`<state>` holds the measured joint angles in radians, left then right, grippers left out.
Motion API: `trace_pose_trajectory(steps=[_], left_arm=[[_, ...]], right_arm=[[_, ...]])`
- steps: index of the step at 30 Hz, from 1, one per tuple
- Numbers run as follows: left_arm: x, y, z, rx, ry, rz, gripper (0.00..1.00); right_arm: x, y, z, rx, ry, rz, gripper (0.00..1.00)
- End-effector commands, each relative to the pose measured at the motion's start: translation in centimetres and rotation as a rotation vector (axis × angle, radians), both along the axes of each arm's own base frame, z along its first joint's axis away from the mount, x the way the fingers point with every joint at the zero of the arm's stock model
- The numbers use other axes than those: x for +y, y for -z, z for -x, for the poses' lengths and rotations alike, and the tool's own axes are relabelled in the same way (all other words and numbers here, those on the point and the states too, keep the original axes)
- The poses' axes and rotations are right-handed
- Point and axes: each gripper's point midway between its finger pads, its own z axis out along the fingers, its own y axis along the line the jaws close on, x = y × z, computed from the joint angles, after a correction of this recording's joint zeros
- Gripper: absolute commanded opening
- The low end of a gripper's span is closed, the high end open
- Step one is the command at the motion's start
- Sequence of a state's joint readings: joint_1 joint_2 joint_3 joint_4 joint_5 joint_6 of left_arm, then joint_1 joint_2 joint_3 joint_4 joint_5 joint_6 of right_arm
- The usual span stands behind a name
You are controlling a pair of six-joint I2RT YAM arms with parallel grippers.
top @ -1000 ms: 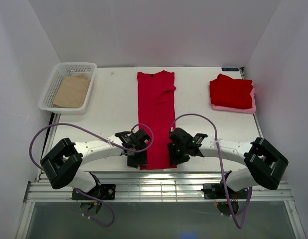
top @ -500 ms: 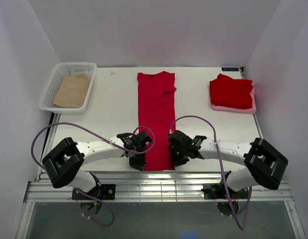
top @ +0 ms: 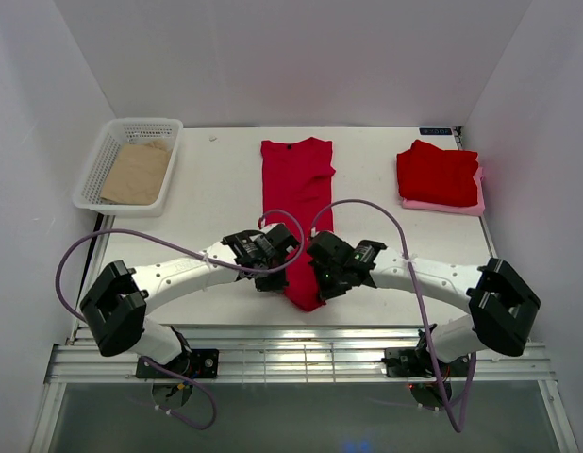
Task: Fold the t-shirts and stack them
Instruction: Grab the bottom of the folded rectangular tshirt with both arms, then fold the folded rectangular tshirt in 1/3 of the way
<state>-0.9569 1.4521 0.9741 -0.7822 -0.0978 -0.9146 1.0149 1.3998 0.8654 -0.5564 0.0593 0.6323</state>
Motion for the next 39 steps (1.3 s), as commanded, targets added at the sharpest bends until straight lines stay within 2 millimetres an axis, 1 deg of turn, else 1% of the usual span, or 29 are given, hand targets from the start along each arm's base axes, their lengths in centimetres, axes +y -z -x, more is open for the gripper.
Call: trace_pose_trajectory(steps=[1,2,4,5,7,8,9,10,11,13,15,16,18,19,21,22,23,24,26,27,28,29,30,31,32,34,36,38,39], left_arm=[[1.0,-1.1,-3.1,-0.096,-0.064,-0.059,0.0],[1.0,-1.2,-3.6,-0.107,-0.067,-0.064,0.0],[1.2,-1.2,-4.5,-0.123,-0.082,-0.07,0.0],[1.4,-1.1,-4.9,-0.131,-0.084,-0.076,0.0],[1.4,-1.3,-6.2,-0.151,-0.103,-0.055,0.0],[1.4,-1.4,-6.7,-0.155,-0.107,-0.045,0.0],[1.0,-1.6,-7.5,-0.173,-0.103,-0.027,0.0],[1.1,-1.7,-8.4,-0.177,-0.116,-0.017,0.0],[1.0,-1.7,-8.9,-0.178,-0.115,-0.01,0.0],[0.5,-2.0,-10.9,-0.193,-0.12,-0.007,0.0],[0.1,-2.4,-12.4,-0.216,-0.117,-0.016,0.0],[-0.3,-2.8,-13.8,-0.23,-0.115,-0.016,0.0],[-0.6,-3.1,-15.2,-0.243,-0.12,-0.017,0.0],[-0.7,-3.3,-16.5,-0.252,-0.124,-0.021,0.0],[-0.7,-3.6,-17.8,-0.268,-0.133,-0.026,0.0],[-0.5,-4.2,-19.0,-0.281,-0.149,-0.02,0.0],[-0.3,-3.7,-19.6,-0.274,-0.154,-0.03,0.0],[0.2,-3.8,-20.3,-0.278,-0.17,-0.031,0.0],[0.3,-4.1,-21.4,-0.284,-0.184,-0.024,0.0],[0.4,-4.1,-21.8,-0.284,-0.188,-0.024,0.0],[0.9,-4.0,-22.4,-0.283,-0.199,-0.024,0.0],[0.7,-4.0,-22.9,-0.28,-0.201,-0.018,0.0],[0.8,-3.8,-23.2,-0.278,-0.199,-0.021,0.0],[1.0,-3.8,-23.7,-0.278,-0.203,-0.021,0.0],[1.0,-3.6,-23.9,-0.274,-0.201,-0.018,0.0],[1.0,-3.2,-24.8,-0.265,-0.204,-0.012,0.0],[0.7,-2.8,-25.7,-0.249,-0.198,0.006,0.0],[0.7,-3.0,-26.3,-0.258,-0.197,0.002,0.0],[0.7,-3.5,-27.0,-0.269,-0.204,0.012,0.0]], right_arm=[[-0.2,-0.9,-2.4,-0.082,0.011,0.088,0.08],[-0.3,-0.6,-3.2,-0.094,0.022,0.111,0.08],[0.1,-1.2,-4.5,-0.125,0.028,0.113,0.08],[-0.3,-1.0,-5.4,-0.137,0.046,0.133,0.08],[0.1,-1.6,-6.9,-0.172,0.042,0.135,0.08],[-0.2,-1.7,-7.8,-0.181,0.053,0.145,0.08],[-0.3,-1.3,-8.5,-0.188,0.057,0.166,0.08],[-0.2,-1.9,-9.8,-0.206,0.063,0.164,0.08],[-0.4,-1.5,-10.5,-0.209,0.069,0.185,0.08],[-0.5,-2.1,-12.3,-0.234,0.095,0.189,0.08],[-0.7,-1.8,-13.6,-0.242,0.114,0.205,0.08],[-0.8,-1.9,-14.3,-0.247,0.128,0.207,0.08],[-0.4,-2.0,-15.8,-0.261,0.128,0.211,0.08],[-0.6,-2.0,-16.6,-0.265,0.137,0.214,0.08],[-0.1,-2.2,-18.1,-0.278,0.138,0.218,0.08],[-0.3,-2.1,-18.9,-0.28,0.149,0.222,0.08],[-0.4,-1.7,-19.5,-0.278,0.152,0.236,0.08],[0.0,-2.3,-20.5,-0.296,0.154,0.224,0.08],[-0.3,-2.0,-21.9,-0.297,0.169,0.233,0.08],[0.0,-2.6,-22.9,-0.313,0.176,0.223,0.08],[-0.4,-2.7,-23.7,-0.317,0.181,0.227,0.08],[-0.6,-2.2,-24.3,-0.31,0.186,0.236,0.08],[-0.6,-2.2,-24.8,-0.312,0.188,0.235,0.08],[-0.7,-2.8,-26.0,-0.326,0.197,0.224,0.08],[-0.7,-2.2,-26.5,-0.315,0.193,0.224,0.08],[-0.9,-2.7,-27.8,-0.324,0.2,0.211,0.08],[-0.8,-2.1,-28.5,-0.306,0.2,0.203,0.08],[-0.8,-1.9,-29.4,-0.303,0.198,0.196,0.08],[-0.7,-1.9,-29.7,-0.305,0.194,0.194,0.08]])
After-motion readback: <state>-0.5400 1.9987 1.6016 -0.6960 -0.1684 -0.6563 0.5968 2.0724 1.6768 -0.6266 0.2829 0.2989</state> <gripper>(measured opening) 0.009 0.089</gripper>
